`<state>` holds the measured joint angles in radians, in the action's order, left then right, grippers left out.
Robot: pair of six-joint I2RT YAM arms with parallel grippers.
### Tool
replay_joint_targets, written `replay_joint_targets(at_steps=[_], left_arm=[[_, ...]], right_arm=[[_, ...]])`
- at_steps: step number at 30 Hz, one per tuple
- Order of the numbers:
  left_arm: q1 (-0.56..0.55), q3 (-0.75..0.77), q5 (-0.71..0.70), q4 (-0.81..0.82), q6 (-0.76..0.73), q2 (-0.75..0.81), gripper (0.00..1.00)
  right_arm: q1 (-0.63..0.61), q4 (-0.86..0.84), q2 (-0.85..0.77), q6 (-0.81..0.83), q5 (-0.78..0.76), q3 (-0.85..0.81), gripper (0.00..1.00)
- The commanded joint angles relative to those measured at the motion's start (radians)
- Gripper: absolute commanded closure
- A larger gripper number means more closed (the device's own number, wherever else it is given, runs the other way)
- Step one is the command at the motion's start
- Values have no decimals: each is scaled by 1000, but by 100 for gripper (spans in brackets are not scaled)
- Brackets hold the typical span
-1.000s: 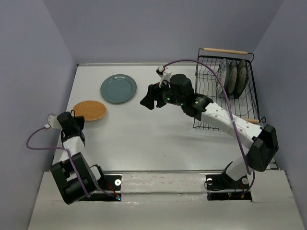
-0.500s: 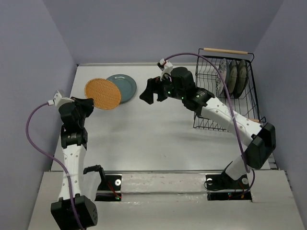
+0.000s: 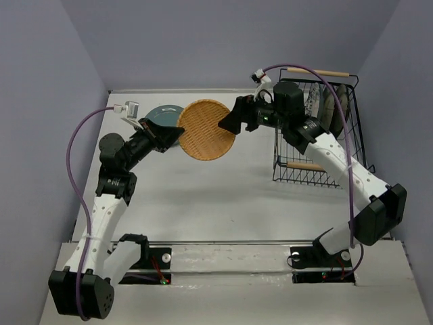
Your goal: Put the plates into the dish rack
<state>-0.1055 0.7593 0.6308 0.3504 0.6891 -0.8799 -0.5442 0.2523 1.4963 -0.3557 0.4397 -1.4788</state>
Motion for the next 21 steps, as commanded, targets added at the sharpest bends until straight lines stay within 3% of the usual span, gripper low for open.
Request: replay_joint_targets(at_steps=[1, 4, 6, 7, 9, 11, 12, 15, 17, 21], left_arm=[[-57, 34, 158, 238, 72, 4, 94], [-83, 32, 178, 252, 75, 4, 94], [-91, 32, 190, 259, 75, -1, 94], [-94, 32, 194, 269, 78, -10, 94], [-103, 34, 193, 277, 90, -21, 89], [-105, 26, 175, 275, 89, -22, 63], [-106, 23, 170, 274, 84, -21, 38], [-123, 29, 136, 191, 14, -16, 5], [-147, 47, 91, 60, -61, -18, 1], [-247, 90, -69, -145, -239, -8, 1]], right_arm=[[21, -28, -45, -22, 71, 57, 7], [21, -106, -70, -32, 197, 109, 11], [21, -143, -74, -51, 307, 147, 30], [21, -171, -73, -57, 339, 156, 60], [21, -180, -76, -72, 382, 161, 92], [21, -179, -103, -77, 354, 155, 93], [36, -174, -116, -81, 308, 150, 93], [76, -115, -159, -78, 167, 86, 93], [140, -32, -171, -59, 81, 40, 93], [187, 129, -169, 32, -370, -89, 93]])
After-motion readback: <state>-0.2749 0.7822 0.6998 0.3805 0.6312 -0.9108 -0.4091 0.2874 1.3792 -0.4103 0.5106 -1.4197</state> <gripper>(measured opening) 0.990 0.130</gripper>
